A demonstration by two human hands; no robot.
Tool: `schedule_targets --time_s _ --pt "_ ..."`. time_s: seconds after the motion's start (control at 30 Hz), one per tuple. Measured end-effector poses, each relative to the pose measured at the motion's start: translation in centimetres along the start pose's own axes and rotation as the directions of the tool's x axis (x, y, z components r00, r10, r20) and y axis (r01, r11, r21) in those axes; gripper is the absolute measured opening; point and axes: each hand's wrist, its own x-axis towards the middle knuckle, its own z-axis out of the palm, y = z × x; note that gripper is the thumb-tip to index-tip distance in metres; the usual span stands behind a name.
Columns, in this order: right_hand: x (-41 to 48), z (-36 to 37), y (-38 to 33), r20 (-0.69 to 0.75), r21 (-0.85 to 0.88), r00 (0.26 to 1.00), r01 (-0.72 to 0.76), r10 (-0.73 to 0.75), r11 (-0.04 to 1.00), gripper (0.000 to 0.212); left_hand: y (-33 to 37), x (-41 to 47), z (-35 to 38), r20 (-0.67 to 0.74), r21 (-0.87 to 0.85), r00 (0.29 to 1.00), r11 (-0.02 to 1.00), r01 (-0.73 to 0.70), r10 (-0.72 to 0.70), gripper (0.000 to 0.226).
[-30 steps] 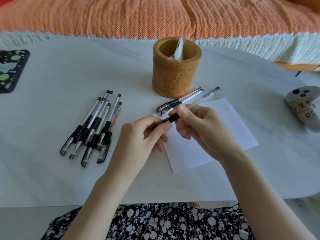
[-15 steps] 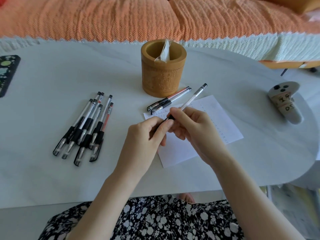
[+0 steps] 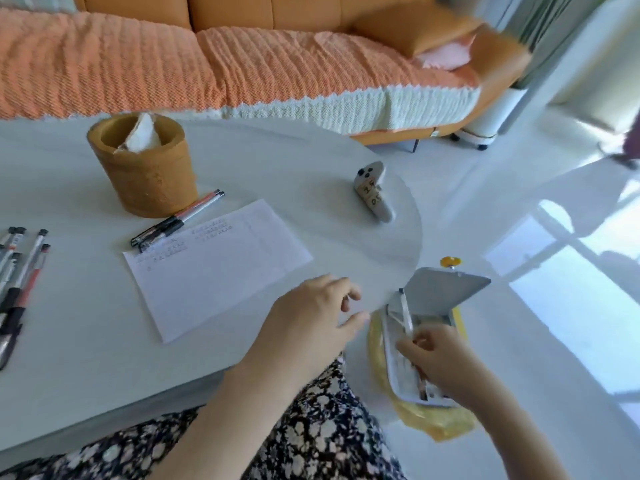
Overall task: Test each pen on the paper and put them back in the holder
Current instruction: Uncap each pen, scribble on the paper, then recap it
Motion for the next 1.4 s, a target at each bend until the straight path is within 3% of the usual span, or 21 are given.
schedule_targets --time_s 0.1,0.33,0.53,0.63,0.77,0.87,1.0,1.1,1.4 --pt "1.1 -1.0 4.1 -0.035 -0.135 0.992 -0.129 0.125 0.983 0.045 1.2 0.8 1.8 0.051 0.056 0.999 0.998 -0.022 0.019 0.029" --pt "5.5 -0.9 7.2 -0.037 -0.061 0.962 -0.272 0.27 0.96 0.038 1.4 0.9 2.6 0.094 0.104 0.995 0.994 0.023 -0.033 0.03" --pt "4.2 -0.8 4.4 -0.011 -0.09 0.988 -0.156 0.156 0.984 0.041 0.0 -0.4 0.9 0.05 0.107 0.996 0.992 0.068 -0.074 0.03" --pt "2.1 -1.5 0.1 -0.024 0.034 0.999 0.029 -0.029 0.999 0.032 -1.3 -1.5 -0.8 0.005 0.093 0.994 0.989 0.111 -0.112 0.029" --pt "-0.2 -1.1 -7.6 -0.006 0.152 0.961 0.275 -0.277 0.949 0.024 -4.4 -3.5 -3.7 -0.094 0.041 0.976 0.979 0.2 -0.195 0.026" --pt "-0.1 1.6 -12.3 0.067 0.145 0.913 0.39 -0.402 0.91 0.031 -7.9 -5.9 -6.6 -0.254 0.035 0.917 0.945 0.325 -0.307 0.019" --pt "0.6 5.9 -17.5 0.108 0.101 0.862 0.485 -0.494 0.868 0.034 -13.1 -10.0 -10.0 -0.5 0.016 0.725 0.832 0.554 -0.473 0.019" --pt "0.9 8.3 -20.3 0.135 0.098 0.842 0.513 -0.522 0.853 0.035 -15.5 -12.1 -10.6 -0.568 -0.002 0.616 0.75 0.661 -0.546 0.021" --pt "1.6 11.0 -23.1 0.164 0.119 0.833 0.516 -0.529 0.849 0.032 -17.0 -13.1 -9.9 -0.655 0.024 0.532 0.689 0.724 -0.536 0.019"
